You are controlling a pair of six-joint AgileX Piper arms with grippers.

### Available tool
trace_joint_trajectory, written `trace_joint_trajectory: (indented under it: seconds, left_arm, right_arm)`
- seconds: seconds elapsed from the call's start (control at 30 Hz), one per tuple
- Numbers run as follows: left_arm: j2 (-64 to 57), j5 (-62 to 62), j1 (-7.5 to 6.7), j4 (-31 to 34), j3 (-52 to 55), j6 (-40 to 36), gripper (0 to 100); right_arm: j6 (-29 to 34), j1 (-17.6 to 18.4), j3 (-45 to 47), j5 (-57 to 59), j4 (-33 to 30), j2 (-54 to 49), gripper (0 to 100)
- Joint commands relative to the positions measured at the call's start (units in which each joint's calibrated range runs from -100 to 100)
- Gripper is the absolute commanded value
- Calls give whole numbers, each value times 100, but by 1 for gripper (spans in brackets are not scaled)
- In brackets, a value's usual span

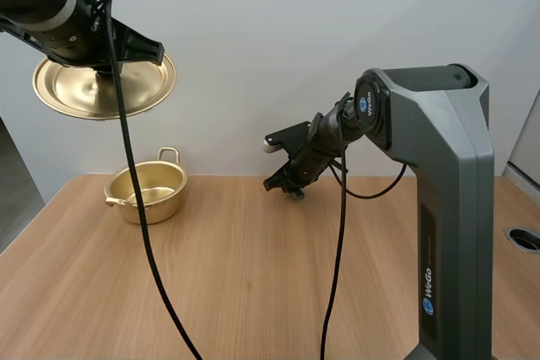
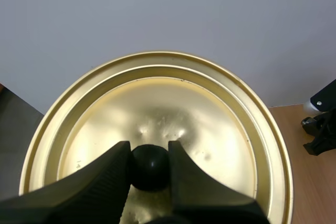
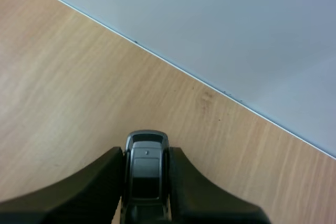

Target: Open the pot, put the car inside, and close it

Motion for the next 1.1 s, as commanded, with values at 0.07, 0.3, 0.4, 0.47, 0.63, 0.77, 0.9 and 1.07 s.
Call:
trace_joint_trajectory:
  seconds: [0.07, 0.3, 0.4, 0.47, 0.63, 0.77, 0.9, 1.07]
  left_arm:
    - [-332, 233, 1, 111, -7, -16, 0]
    - [-704, 642, 1, 161, -7, -137, 0]
    - [-740, 790, 1, 161, -7, -137, 0]
    - [-740, 946, 1, 161, -7, -185, 0]
    - [-740, 1108, 1, 161, -7, -203, 0]
    - [-740, 1109, 1, 161, -7, -224, 0]
    - [-740, 1124, 1, 161, -7, -236, 0]
    - [-740, 1124, 1, 161, -7, -244, 0]
  right_arm:
    - [-139, 139, -6, 61, 35, -247, 0]
    - [-312, 653, -6, 12, 35, -730, 0]
    - [-321, 883, -19, -203, -15, -835, 0]
    - [-321, 1029, -90, -257, -95, -849, 0]
    - [-321, 1275, -495, -52, -95, -860, 0]
    - [-321, 1394, -927, 245, -16, -860, 0]
    - [-321, 1465, -1176, 260, -16, -860, 0]
    - [-354, 1581, -1371, 260, -16, -847, 0]
